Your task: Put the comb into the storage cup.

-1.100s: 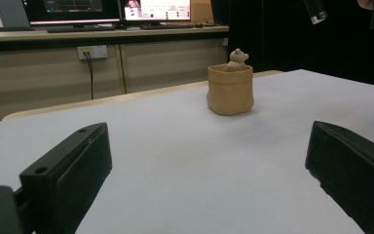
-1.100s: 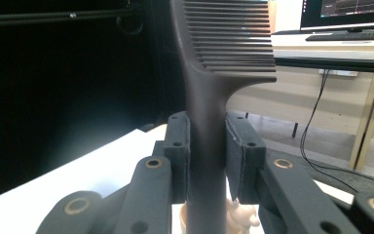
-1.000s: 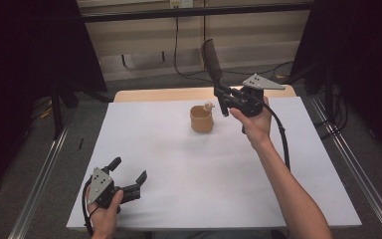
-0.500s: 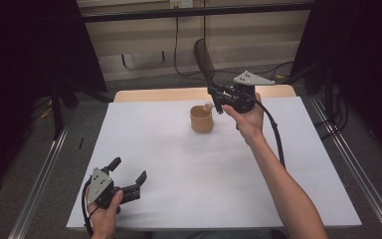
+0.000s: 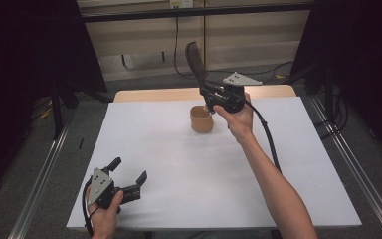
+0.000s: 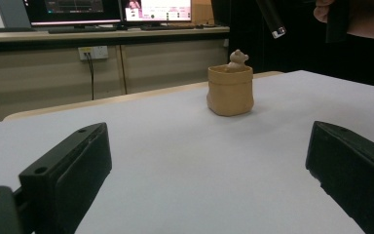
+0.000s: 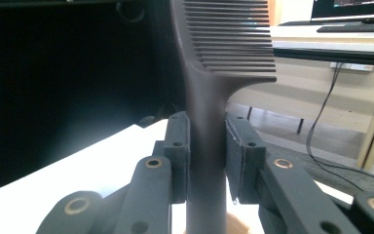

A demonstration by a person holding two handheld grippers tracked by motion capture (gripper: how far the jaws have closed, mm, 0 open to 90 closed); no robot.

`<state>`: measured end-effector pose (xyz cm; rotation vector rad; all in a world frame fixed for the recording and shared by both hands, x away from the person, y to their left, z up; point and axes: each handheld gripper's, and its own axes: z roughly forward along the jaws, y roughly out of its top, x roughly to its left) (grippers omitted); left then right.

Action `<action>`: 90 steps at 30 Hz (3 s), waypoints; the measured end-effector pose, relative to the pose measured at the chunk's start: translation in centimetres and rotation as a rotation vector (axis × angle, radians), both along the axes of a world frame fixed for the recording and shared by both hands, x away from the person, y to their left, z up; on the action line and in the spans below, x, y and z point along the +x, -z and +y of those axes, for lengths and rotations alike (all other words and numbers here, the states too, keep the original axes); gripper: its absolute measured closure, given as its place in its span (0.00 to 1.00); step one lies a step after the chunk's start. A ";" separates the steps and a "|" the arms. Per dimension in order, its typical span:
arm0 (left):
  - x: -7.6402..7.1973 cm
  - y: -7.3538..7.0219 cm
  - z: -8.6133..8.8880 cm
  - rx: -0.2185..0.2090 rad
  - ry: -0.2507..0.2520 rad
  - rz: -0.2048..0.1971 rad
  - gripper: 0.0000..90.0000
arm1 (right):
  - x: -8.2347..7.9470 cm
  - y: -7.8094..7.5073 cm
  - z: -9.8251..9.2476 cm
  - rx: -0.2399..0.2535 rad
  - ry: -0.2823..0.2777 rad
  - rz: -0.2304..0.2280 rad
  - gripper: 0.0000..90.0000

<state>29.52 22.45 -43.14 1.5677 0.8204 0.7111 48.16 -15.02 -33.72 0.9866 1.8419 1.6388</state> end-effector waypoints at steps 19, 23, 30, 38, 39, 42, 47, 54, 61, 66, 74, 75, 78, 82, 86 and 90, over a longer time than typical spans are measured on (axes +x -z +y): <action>0.0 -0.1 0.3 -0.015 -0.003 -0.001 0.03 | 2.5 -0.1 1.5 -0.038 0.035 -0.001 0.81; 0.0 -0.1 0.2 -0.022 -0.001 0.004 0.03 | 3.3 0.7 1.8 -0.042 0.036 0.010 0.81; 0.0 -0.1 0.3 -0.014 0.006 0.000 0.03 | 3.5 1.9 2.8 -0.046 0.022 0.025 0.81; 0.0 -0.1 0.3 -0.014 0.005 0.000 0.03 | 3.8 3.4 3.5 -0.062 0.010 0.042 0.81; 0.0 -0.2 0.4 -0.011 0.005 -0.004 0.03 | 3.9 3.5 3.4 -0.064 0.010 0.044 0.81; 0.0 -0.2 0.4 -0.013 0.000 -0.002 0.03 | 3.9 3.4 3.3 -0.064 0.012 0.039 0.81; -0.1 -0.2 0.3 -0.018 0.005 -0.002 0.03 | 4.2 3.6 3.0 -0.079 0.013 0.035 0.81; 0.0 -0.1 0.3 -0.018 0.009 0.004 0.03 | 4.8 4.4 3.1 -0.083 0.018 0.037 0.81; 0.0 -0.2 0.6 -0.023 0.003 0.001 0.03 | 5.2 5.3 3.1 -0.098 0.023 0.052 0.81; 0.0 -0.2 0.6 -0.025 0.001 0.002 0.03 | 5.3 5.7 3.3 -0.114 0.020 0.049 0.81; 0.1 -0.2 0.6 -0.025 0.004 -0.001 0.03 | 5.3 6.2 3.3 -0.143 0.007 0.042 0.81; 0.1 -0.2 0.6 -0.029 0.004 0.002 0.03 | 5.4 6.2 3.3 -0.146 0.004 0.043 0.81; 0.1 -0.2 0.6 -0.024 0.002 0.000 0.03 | 5.3 6.2 3.4 -0.141 0.000 0.038 0.81; 0.1 -0.1 0.6 -0.028 -0.001 0.002 0.03 | 5.2 6.4 3.5 -0.162 -0.009 0.046 0.81; 0.1 -0.2 0.5 -0.031 0.001 0.003 0.03 | 5.1 6.8 3.6 -0.170 -0.014 0.055 0.81; 0.2 -0.1 0.5 -0.020 0.006 0.007 0.03 | 4.9 7.0 3.5 -0.144 -0.011 0.054 0.81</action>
